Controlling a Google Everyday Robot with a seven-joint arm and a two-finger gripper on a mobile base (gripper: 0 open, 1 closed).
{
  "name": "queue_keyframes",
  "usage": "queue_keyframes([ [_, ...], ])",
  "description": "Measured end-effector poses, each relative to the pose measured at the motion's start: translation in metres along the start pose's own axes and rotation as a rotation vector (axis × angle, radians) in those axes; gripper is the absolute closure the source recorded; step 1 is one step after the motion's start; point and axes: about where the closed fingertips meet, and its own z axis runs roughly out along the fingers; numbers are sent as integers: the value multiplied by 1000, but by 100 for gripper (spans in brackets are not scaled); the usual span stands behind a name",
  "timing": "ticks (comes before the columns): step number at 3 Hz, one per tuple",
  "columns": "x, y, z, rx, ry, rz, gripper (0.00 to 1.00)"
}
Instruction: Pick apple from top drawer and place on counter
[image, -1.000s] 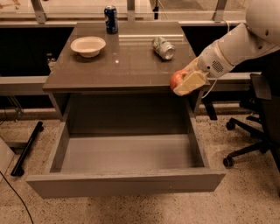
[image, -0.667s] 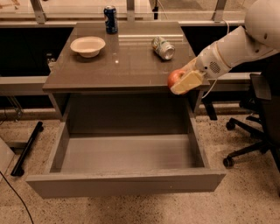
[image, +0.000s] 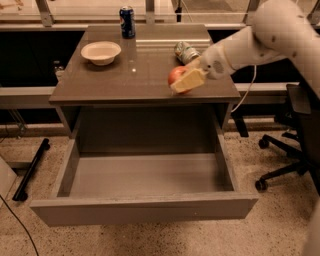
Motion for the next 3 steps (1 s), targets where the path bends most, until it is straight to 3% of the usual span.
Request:
queue_keyframes([
  [1, -28, -10, 28, -21, -44, -1, 100],
  [3, -62, -33, 80, -53, -57, 10, 59],
])
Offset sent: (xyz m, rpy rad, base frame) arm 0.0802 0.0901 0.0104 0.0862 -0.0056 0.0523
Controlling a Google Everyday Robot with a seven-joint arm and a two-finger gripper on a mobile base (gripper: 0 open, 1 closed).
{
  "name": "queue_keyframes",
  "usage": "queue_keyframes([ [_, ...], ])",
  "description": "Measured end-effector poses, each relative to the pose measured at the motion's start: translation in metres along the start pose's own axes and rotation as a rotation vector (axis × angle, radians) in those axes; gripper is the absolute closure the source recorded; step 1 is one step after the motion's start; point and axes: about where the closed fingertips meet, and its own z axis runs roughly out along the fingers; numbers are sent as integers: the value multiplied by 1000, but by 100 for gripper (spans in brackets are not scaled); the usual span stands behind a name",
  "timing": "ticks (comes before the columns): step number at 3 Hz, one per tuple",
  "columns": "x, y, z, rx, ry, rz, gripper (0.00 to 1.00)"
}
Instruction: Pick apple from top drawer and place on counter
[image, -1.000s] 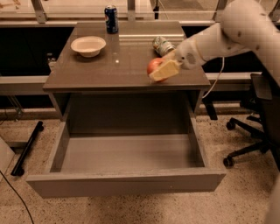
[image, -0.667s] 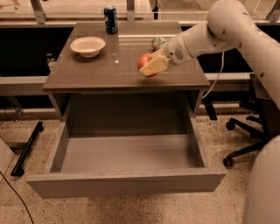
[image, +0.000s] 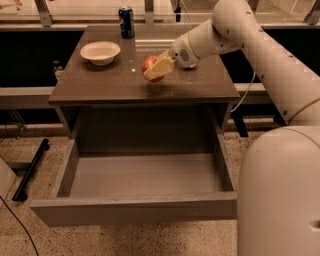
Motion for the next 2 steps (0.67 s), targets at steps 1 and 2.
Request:
queue_keyframes([
  [1, -5, -16, 27, -2, 30, 19, 28],
  [2, -4, -25, 41, -2, 51, 37, 5],
])
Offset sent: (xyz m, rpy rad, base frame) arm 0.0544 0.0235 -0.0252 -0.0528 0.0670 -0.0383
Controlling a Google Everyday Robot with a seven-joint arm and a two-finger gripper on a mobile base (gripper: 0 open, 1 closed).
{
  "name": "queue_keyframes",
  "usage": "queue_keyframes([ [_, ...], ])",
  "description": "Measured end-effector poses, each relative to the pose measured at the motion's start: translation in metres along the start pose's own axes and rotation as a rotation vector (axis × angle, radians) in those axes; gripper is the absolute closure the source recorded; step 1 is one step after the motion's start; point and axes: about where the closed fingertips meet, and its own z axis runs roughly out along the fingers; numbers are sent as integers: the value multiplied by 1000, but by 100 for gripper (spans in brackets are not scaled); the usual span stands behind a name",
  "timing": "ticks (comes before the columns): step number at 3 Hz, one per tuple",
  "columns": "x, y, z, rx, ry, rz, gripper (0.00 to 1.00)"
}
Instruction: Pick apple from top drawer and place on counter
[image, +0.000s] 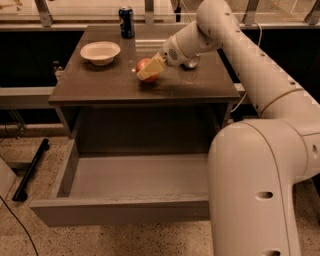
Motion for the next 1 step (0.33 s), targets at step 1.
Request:
queue_keyframes([
  [1, 4, -6, 7, -9, -10, 36, 0],
])
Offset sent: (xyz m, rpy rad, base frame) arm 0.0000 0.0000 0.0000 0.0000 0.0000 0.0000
